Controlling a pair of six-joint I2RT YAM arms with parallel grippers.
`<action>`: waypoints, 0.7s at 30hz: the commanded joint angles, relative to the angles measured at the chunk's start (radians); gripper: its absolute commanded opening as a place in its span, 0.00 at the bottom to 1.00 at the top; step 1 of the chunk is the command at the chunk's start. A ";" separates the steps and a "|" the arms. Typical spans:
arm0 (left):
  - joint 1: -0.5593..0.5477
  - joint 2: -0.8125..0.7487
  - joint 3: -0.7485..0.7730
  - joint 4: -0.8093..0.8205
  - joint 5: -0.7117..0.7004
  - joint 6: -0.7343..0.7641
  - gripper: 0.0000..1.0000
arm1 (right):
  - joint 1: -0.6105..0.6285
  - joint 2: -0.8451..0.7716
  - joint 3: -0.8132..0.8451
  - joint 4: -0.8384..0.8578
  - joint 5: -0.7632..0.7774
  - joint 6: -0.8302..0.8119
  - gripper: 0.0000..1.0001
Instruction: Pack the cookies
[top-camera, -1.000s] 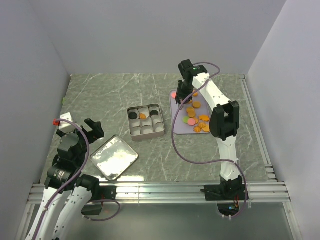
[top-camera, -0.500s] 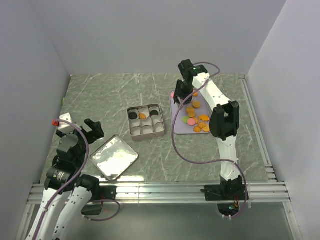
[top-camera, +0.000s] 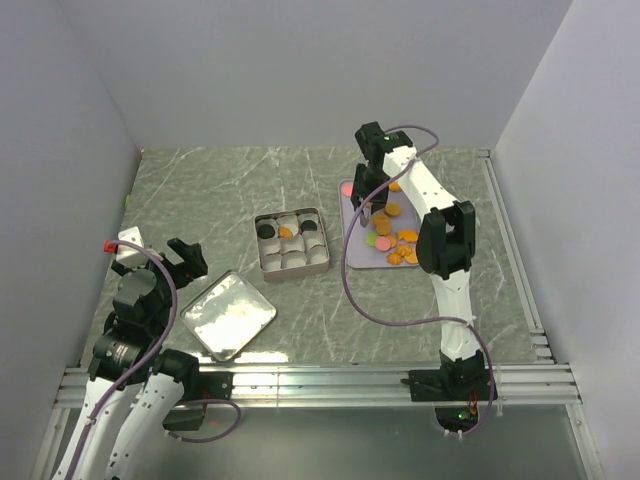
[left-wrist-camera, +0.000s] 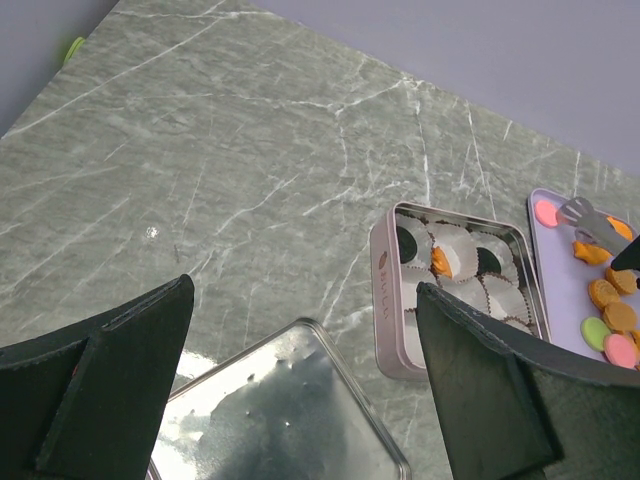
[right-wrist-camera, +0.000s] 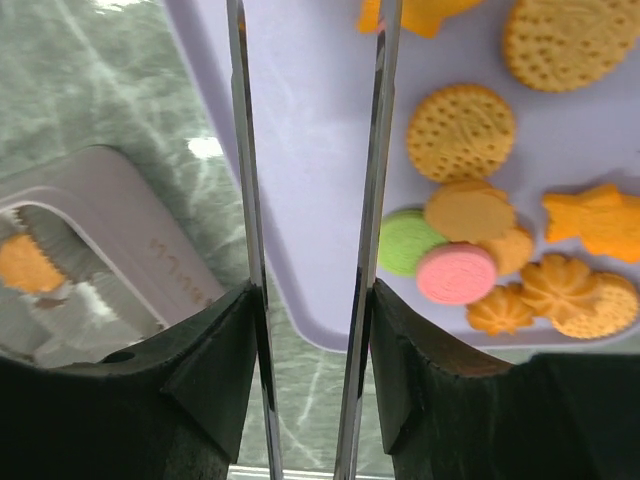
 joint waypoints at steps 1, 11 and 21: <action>-0.001 -0.009 0.009 0.025 -0.016 0.008 0.99 | 0.006 -0.029 -0.051 -0.040 0.075 -0.032 0.52; -0.001 -0.021 0.006 0.025 -0.017 0.006 0.99 | 0.003 -0.171 -0.233 -0.014 0.109 -0.045 0.52; -0.001 -0.042 0.003 0.029 -0.014 0.005 0.99 | -0.001 -0.244 -0.115 -0.080 0.129 -0.039 0.52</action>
